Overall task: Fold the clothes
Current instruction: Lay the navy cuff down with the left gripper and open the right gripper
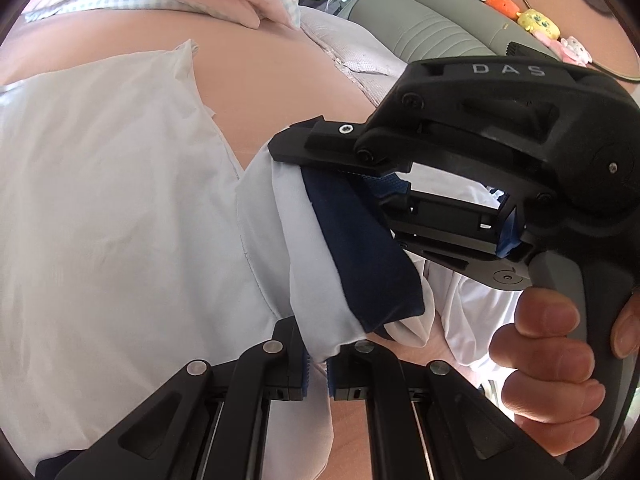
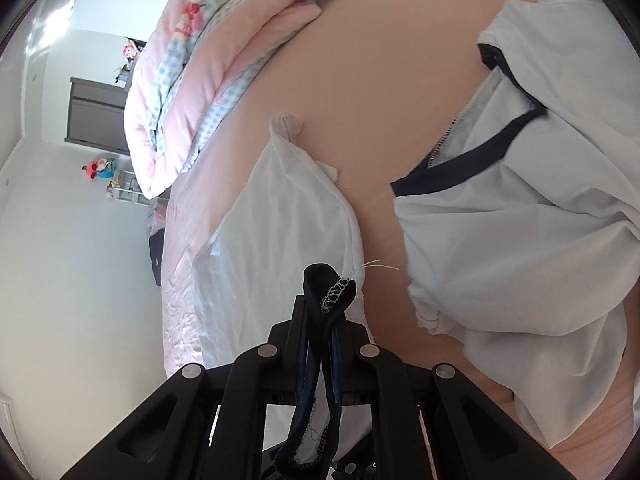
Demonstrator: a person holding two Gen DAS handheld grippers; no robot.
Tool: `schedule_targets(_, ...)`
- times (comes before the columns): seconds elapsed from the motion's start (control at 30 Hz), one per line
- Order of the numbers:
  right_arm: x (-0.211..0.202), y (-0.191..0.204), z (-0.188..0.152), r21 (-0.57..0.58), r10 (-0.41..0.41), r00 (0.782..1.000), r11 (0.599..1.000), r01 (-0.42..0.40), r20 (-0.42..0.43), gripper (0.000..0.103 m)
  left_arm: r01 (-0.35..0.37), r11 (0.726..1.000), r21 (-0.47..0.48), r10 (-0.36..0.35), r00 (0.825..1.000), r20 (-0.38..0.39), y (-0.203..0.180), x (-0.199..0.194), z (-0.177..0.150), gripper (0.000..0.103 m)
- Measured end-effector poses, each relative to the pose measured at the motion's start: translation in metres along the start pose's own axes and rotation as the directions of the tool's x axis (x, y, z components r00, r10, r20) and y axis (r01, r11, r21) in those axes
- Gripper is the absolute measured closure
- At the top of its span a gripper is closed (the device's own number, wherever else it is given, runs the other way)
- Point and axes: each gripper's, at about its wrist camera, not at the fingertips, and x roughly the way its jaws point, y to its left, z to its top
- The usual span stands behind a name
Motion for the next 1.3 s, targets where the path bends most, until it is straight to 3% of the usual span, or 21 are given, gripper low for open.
schedule_targets(0.27,0.005,0.025,-0.005,-0.121,-0.041,0.999,0.992,0.036,-0.032,0.095,0.029,0.992,-0.126,-0.024,0.999,0.034,0.039,-0.016,-0.003,0.098)
schedule_targets(0.4,0.010,0.037,-0.007,-0.182,-0.065,0.997,0.982,0.055,-0.049,0.095,0.080,0.974,-0.213,-0.071,0.996,0.050,0.061,-0.023,-0.005,0.098)
schedule_targets(0.5,0.016,0.050,-0.010,-0.228,-0.067,0.995,0.973,0.049,-0.070,0.095,0.092,0.970,-0.227,-0.078,0.995,0.066,0.068,-0.028,-0.006,0.099)
schedule_targets(0.67,0.023,0.078,-0.025,-0.405,-0.136,0.986,0.910,0.084,-0.100,0.091,0.068,0.966,-0.251,-0.052,0.996,0.072,0.084,-0.030,-0.002,0.098)
schedule_targets(0.7,0.021,0.083,-0.029,-0.443,-0.157,0.983,0.891,0.101,-0.092,0.085,0.071,0.961,-0.266,-0.055,0.996,0.068,0.089,-0.030,-0.001,0.098)
schedule_targets(0.77,0.009,0.090,-0.034,-0.497,-0.177,0.984,0.856,0.140,-0.027,0.060,0.072,0.955,-0.286,-0.057,0.996,0.062,0.094,-0.026,-0.002,0.098)
schedule_targets(0.8,0.001,0.091,-0.036,-0.510,-0.176,0.984,0.846,0.156,0.009,0.041,0.070,0.954,-0.291,-0.054,0.997,0.061,0.096,-0.025,-0.004,0.098)
schedule_targets(0.83,-0.009,0.091,-0.038,-0.515,-0.167,0.985,0.842,0.161,0.036,0.031,0.067,0.953,-0.296,-0.052,0.997,0.060,0.098,-0.025,-0.005,0.098)
schedule_targets(0.97,-0.040,0.069,-0.050,-0.492,-0.112,0.992,0.862,0.123,0.052,0.031,0.096,0.939,-0.330,-0.080,0.995,0.062,0.109,-0.022,-0.008,0.098)
schedule_targets(1.03,-0.048,0.048,-0.060,-0.466,-0.139,0.989,0.872,0.149,0.056,0.031,0.113,0.930,-0.349,-0.097,0.993,0.063,0.113,-0.020,-0.007,0.098)
schedule_targets(1.17,-0.053,-0.002,-0.079,-0.372,-0.131,0.991,0.918,0.136,0.038,0.031,0.086,0.943,-0.321,-0.072,0.996,0.054,0.095,-0.015,-0.005,0.099)
schedule_targets(1.3,-0.049,-0.037,-0.093,-0.274,-0.110,0.994,0.955,0.114,0.027,0.031,0.080,0.947,-0.312,-0.067,0.996,0.051,0.101,-0.016,-0.001,0.099)
